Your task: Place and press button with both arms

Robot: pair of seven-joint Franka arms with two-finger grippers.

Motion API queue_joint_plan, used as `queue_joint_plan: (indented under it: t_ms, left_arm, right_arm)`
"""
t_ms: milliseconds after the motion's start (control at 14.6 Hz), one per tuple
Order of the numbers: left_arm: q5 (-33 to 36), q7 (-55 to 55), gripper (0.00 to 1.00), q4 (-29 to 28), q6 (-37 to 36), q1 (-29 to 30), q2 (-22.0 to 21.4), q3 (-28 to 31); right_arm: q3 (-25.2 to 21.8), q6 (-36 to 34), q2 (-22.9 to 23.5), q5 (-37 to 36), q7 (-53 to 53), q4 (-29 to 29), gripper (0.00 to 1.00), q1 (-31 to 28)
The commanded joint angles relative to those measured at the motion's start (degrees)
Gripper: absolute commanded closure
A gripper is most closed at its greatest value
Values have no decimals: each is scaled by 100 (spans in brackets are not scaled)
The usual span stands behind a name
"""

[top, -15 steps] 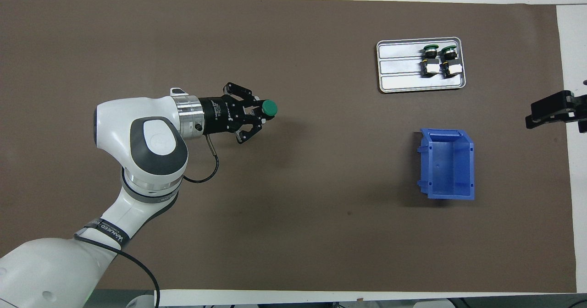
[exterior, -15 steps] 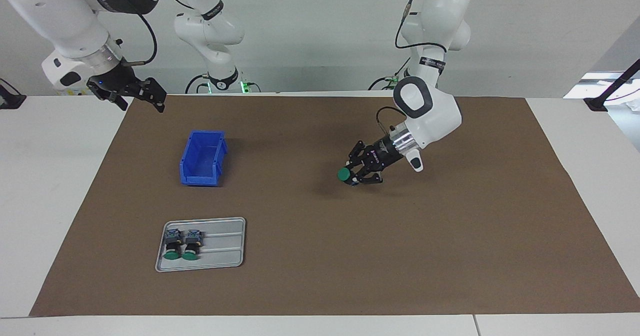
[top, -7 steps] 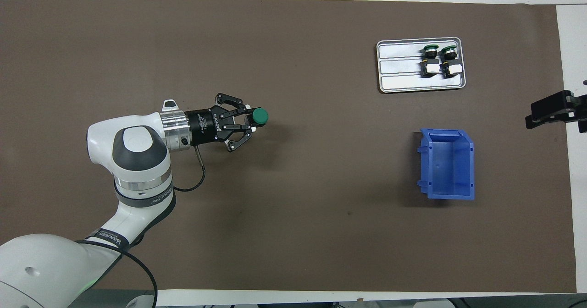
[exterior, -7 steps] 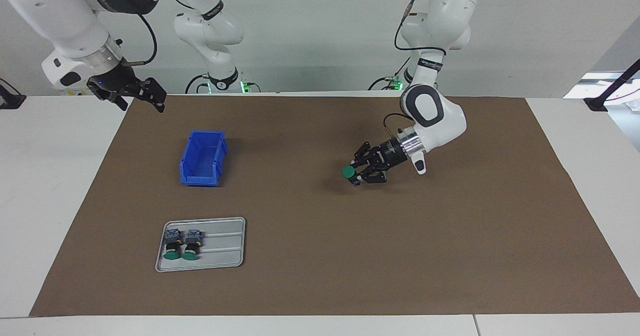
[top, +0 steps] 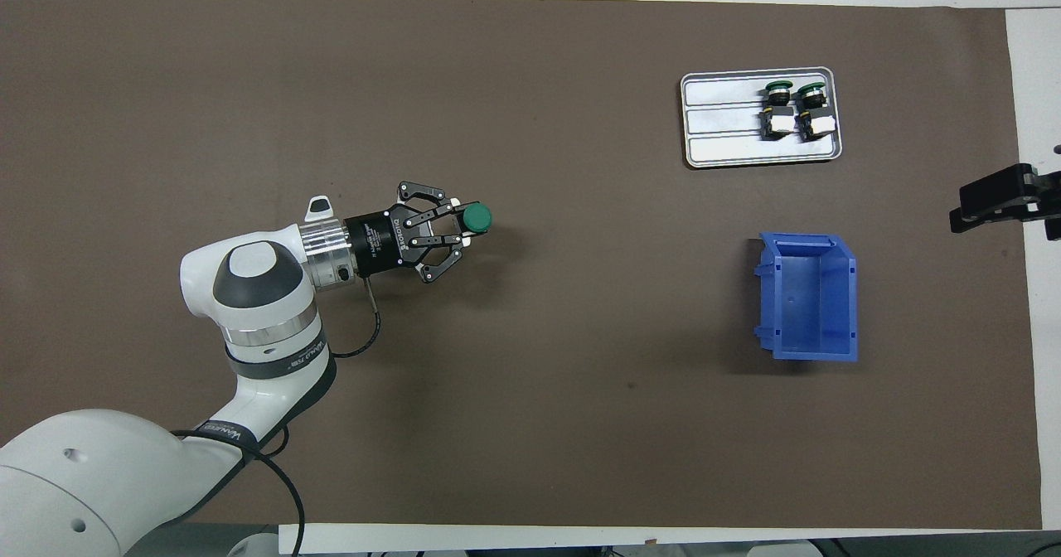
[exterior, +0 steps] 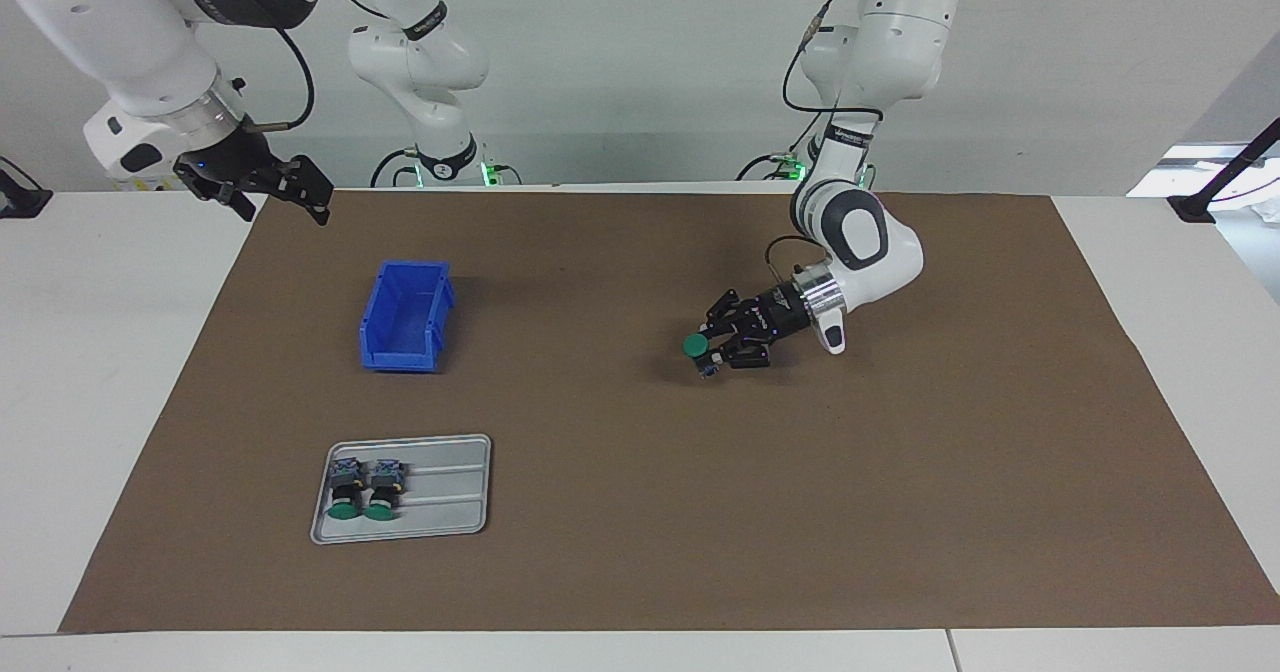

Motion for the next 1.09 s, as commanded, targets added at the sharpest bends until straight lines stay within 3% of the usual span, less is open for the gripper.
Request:
queue_joint_plan:
  t_ms: [0, 341, 1024]
  left_arm:
    - [-233, 150, 84, -61, -205, 39, 38, -5]
    - [-251, 554, 84, -245, -619, 223, 117, -5]
    - [-550, 783, 77, -316, -549, 136, 240, -13]
  right_arm:
    - [0, 60, -135, -10, 30, -159, 1, -4]
    - [-9, 60, -135, -10, 30, -168, 1, -4]
    - [-9, 51, -135, -10, 30, -159, 1, -4]
